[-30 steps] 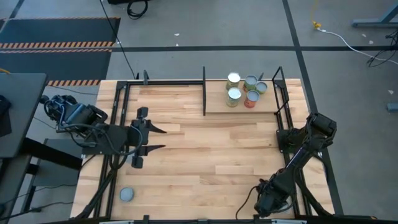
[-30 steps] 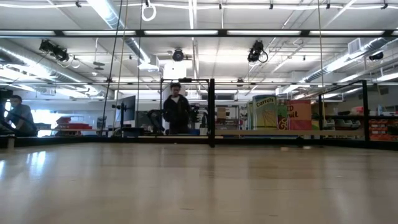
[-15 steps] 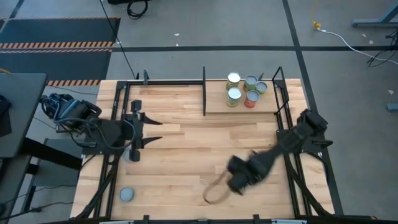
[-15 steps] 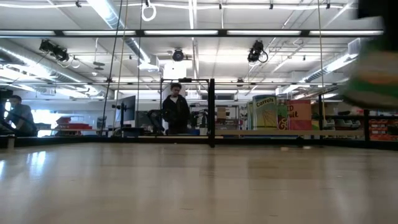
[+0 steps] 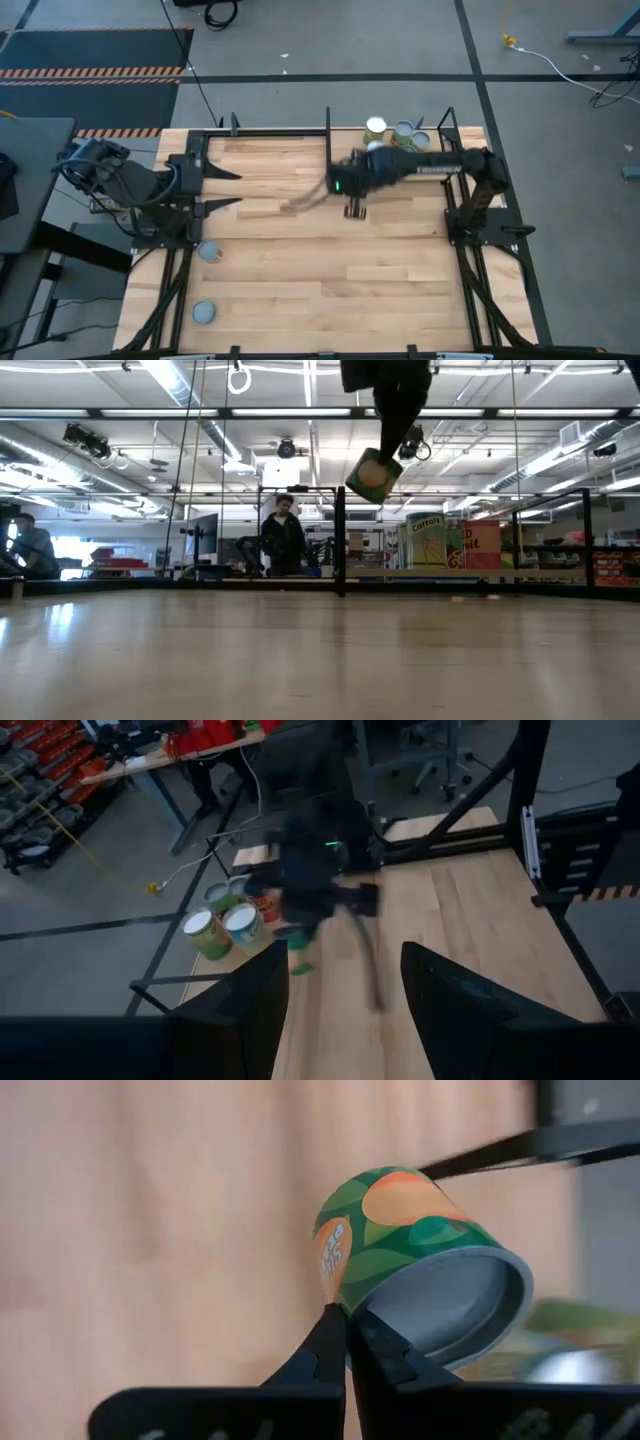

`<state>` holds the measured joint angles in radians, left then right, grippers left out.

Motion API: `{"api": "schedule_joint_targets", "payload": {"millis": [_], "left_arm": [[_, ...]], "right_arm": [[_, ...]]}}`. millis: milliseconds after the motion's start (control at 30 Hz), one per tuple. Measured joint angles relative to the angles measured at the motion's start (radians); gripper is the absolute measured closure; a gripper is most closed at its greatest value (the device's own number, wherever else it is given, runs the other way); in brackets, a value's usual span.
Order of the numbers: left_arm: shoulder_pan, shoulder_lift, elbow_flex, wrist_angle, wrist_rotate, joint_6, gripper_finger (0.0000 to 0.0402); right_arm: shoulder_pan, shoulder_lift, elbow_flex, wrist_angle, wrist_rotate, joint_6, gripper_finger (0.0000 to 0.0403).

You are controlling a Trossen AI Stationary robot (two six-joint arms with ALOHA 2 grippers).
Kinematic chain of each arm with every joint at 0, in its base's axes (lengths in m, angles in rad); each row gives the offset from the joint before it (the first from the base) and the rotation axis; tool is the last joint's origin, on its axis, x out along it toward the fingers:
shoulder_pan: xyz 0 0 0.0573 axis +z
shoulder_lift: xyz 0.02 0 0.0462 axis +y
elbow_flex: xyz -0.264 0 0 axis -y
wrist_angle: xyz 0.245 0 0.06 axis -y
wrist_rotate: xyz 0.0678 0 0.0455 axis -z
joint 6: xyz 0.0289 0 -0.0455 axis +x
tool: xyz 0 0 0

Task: Pick and place cans onto a shelf
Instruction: Put the green/orange can on the shelf

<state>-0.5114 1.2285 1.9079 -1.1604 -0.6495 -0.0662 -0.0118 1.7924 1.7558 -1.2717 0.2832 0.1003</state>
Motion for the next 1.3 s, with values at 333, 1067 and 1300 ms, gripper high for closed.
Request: {"api": "schedule_joint_targets", "payload": {"millis": [333,1067,1300], "left_arm": [[0.084,-0.004,0.024,0.111,-0.028,0.103,0.0203],[0.808,0.243,0.339,0.183,0.313,0.365,0.0224],[0.792,0.229,0.34,0.175,0.316,0.328,0.0224]], "right_arm": [[-0.371,0.008,0.028,0.025,-0.024,-0.478,0.0398],[-0.553,0.214,0.029,0.228,-0.166,-0.575,0.0394],[-0.554,0.22,0.028,0.252,-0.109,-0.548,0.0372]]}}
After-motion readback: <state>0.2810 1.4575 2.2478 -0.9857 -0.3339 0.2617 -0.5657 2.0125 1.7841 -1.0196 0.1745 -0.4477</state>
